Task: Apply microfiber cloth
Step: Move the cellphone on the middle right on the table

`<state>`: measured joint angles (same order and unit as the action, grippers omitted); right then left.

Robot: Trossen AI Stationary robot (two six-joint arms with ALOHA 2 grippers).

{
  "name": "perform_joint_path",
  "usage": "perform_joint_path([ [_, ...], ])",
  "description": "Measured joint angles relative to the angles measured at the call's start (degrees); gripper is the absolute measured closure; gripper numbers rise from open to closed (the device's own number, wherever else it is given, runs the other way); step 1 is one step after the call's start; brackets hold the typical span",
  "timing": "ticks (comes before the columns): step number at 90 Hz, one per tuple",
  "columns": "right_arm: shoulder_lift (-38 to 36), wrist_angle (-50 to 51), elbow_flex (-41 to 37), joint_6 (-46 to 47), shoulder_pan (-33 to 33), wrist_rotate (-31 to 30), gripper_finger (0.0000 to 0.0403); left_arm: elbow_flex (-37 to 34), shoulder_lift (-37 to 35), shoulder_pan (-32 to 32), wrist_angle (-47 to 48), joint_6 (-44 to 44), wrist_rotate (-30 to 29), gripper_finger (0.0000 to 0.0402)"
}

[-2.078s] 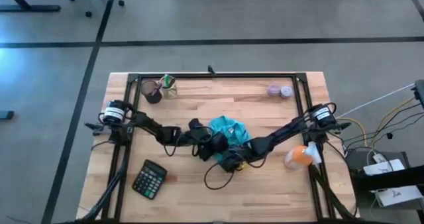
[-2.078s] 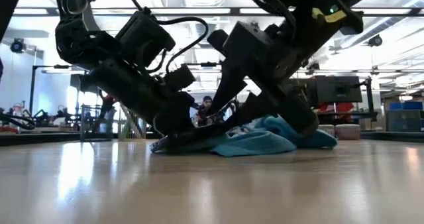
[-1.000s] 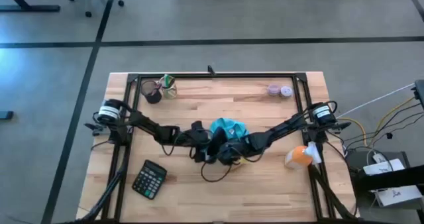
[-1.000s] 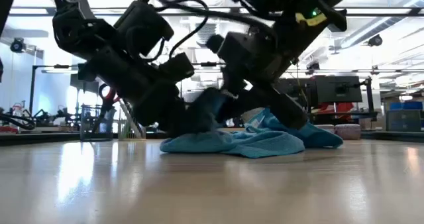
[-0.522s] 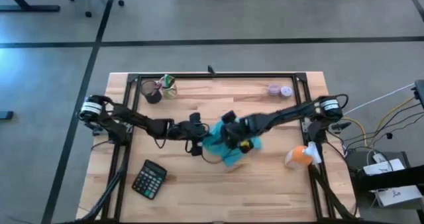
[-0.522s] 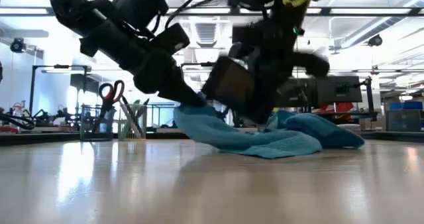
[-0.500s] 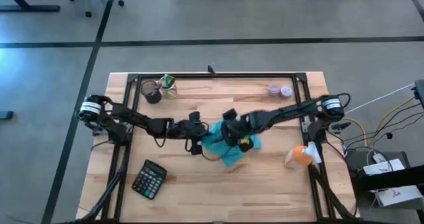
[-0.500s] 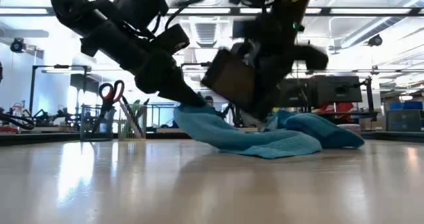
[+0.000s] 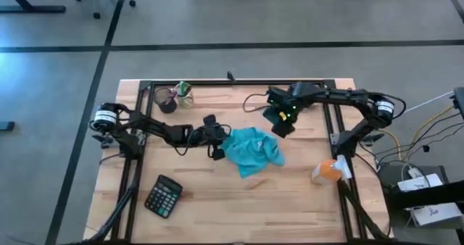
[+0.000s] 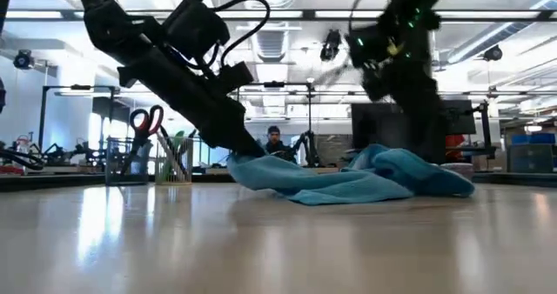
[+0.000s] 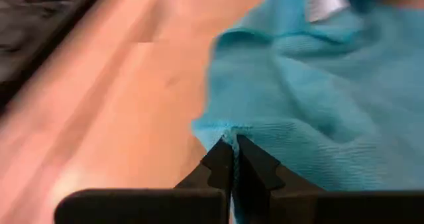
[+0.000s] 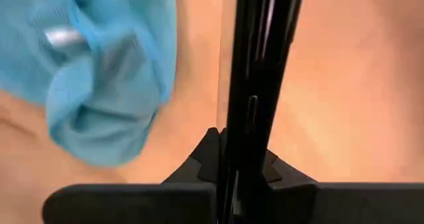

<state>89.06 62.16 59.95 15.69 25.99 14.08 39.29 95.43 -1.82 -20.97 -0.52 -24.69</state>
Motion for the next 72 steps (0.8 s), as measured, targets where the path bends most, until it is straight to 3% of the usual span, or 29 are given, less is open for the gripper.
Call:
perform_joint_path([
  [7,-0.3,0.0,-4.5,3.7,0.1,0.8,0.0399,0.0,0.0,-0.4,0.2,0.5,-5.8,0.0399],
  [13,-1.4,-0.1,-7.6,7.6,-0.1,1.0,0.0399,0.0,0.0,-1.3,1.3,1.4,-5.8,0.0389],
  [27,-6.5,-0.1,-14.1,15.8,-1.1,1.2,0.0400,-0.2,0.4,-2.4,2.1,3.3,3.2,0.0345],
  [47,-18.6,0.5,-23.1,26.6,-2.8,1.4,0.0390,-0.6,4.0,-1.3,1.3,9.4,9.1,0.0260],
  [72,-30.6,-2.3,-27.6,34.8,-4.4,0.4,0.0343,-0.6,11.3,5.3,-11.0,12.2,15.5,0.0179],
])
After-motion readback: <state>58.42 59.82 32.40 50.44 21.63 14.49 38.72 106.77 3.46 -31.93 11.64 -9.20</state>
